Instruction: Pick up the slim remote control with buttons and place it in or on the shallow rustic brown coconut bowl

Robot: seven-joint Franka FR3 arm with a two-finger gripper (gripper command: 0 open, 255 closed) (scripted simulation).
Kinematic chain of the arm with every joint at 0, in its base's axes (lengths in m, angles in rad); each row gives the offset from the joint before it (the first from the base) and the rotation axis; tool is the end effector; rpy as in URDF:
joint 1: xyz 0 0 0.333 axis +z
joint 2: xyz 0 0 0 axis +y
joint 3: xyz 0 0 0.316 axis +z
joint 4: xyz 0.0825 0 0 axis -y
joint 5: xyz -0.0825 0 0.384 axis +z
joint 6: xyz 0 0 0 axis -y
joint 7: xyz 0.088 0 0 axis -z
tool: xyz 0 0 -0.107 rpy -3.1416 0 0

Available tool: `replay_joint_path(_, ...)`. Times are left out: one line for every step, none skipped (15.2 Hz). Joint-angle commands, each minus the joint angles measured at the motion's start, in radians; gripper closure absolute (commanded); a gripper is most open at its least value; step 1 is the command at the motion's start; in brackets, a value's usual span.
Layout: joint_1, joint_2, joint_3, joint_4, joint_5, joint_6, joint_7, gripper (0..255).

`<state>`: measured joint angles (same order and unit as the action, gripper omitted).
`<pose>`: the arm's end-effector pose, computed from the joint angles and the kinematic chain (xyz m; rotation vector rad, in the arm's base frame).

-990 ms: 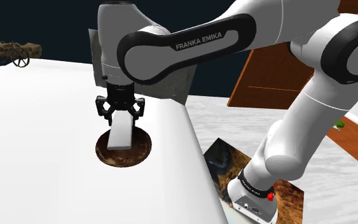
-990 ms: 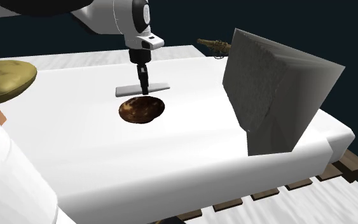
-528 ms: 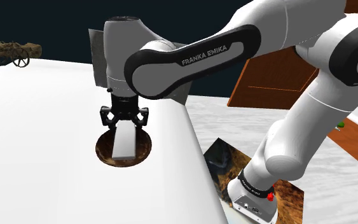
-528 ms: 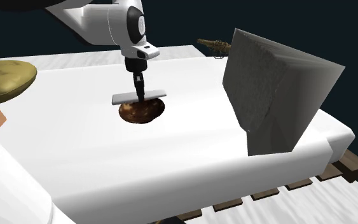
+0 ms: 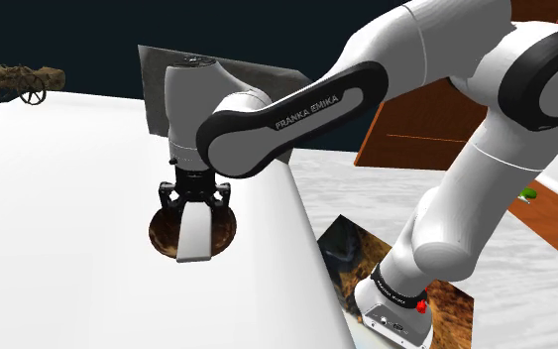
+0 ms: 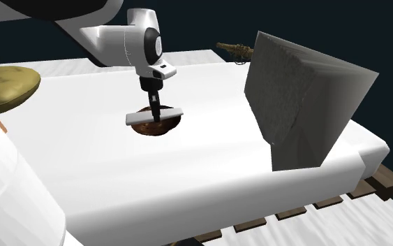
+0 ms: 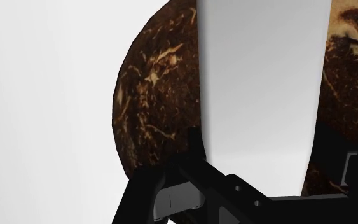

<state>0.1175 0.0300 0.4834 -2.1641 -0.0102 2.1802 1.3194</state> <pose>0.4446 0.3033 0.3828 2.9392 -1.0941 -0.0166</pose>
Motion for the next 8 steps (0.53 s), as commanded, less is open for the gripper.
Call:
replay_joint_path(0.001,0.007,0.000,-0.004,-0.004,0.012,0.004,255)
replay_joint_path(0.001,0.007,0.000,-0.004,-0.004,0.012,0.004,255)
replay_joint_path(0.001,0.007,0.000,-0.004,-0.004,0.012,0.004,255)
replay_joint_path(0.001,0.007,0.000,-0.004,-0.004,0.012,0.004,255)
replay_joint_path(0.001,0.007,0.000,-0.004,-0.004,0.012,0.004,255)
replay_joint_path(0.001,0.007,0.000,-0.004,-0.004,0.012,0.004,255)
replay_joint_path(0.001,0.007,0.000,-0.004,-0.004,0.012,0.004,255)
replay_joint_path(0.001,0.007,0.000,-0.004,-0.004,0.012,0.004,0)
